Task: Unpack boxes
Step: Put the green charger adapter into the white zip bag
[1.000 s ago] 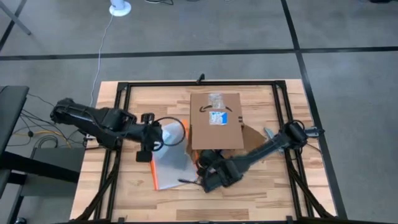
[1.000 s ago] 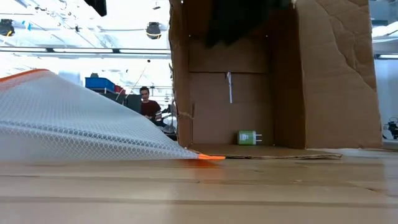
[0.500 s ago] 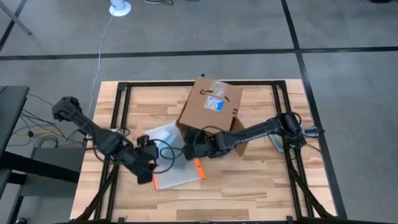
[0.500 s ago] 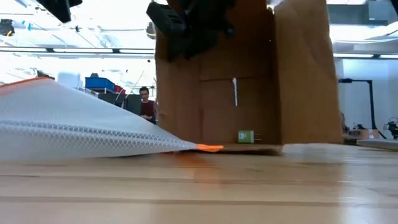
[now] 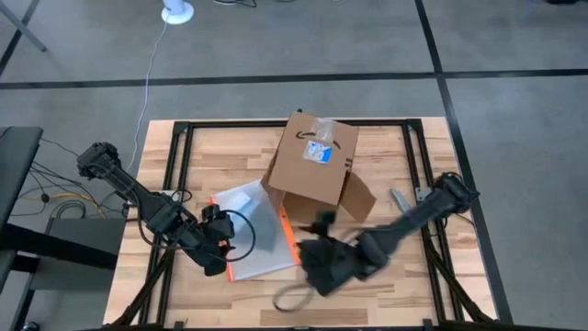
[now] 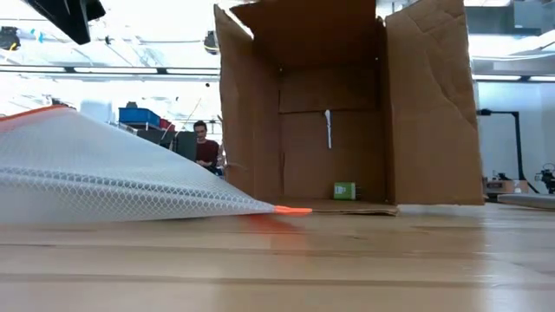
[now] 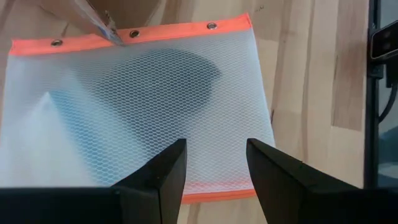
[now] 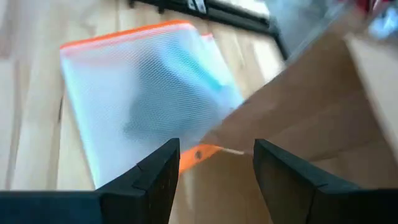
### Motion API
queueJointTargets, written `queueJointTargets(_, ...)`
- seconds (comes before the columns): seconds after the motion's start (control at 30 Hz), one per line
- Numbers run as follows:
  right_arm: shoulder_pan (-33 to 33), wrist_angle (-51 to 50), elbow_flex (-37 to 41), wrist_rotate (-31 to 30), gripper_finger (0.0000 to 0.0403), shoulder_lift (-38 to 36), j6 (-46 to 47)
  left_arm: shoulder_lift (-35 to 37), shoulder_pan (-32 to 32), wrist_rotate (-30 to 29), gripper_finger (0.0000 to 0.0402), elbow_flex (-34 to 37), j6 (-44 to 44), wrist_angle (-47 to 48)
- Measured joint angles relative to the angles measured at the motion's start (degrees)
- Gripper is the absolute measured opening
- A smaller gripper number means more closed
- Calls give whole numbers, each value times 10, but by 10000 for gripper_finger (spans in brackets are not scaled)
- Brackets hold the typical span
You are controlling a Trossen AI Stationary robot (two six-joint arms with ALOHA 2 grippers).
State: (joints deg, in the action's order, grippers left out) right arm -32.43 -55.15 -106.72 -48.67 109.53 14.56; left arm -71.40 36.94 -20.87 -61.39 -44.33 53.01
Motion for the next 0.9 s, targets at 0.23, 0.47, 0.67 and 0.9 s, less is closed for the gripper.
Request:
queueJointTargets(0.23, -15, -95, -21, -80, 187, -3, -50, 0, -17, -1, 153, 0, 36, 2)
queueJointTargets(0.47, 25, -96, -15, -103, 187, -4, -64, 0, -17, 0, 153, 0, 62, 3)
queueJointTargets(0.67, 41, -59, -29, -131, 187, -4, -161, 0, -17, 0, 153, 0, 64, 28)
queueJointTargets(0.9, 83, -100, -26, -132, 187, -4, -181, 0, -17, -1, 153, 0, 64, 59)
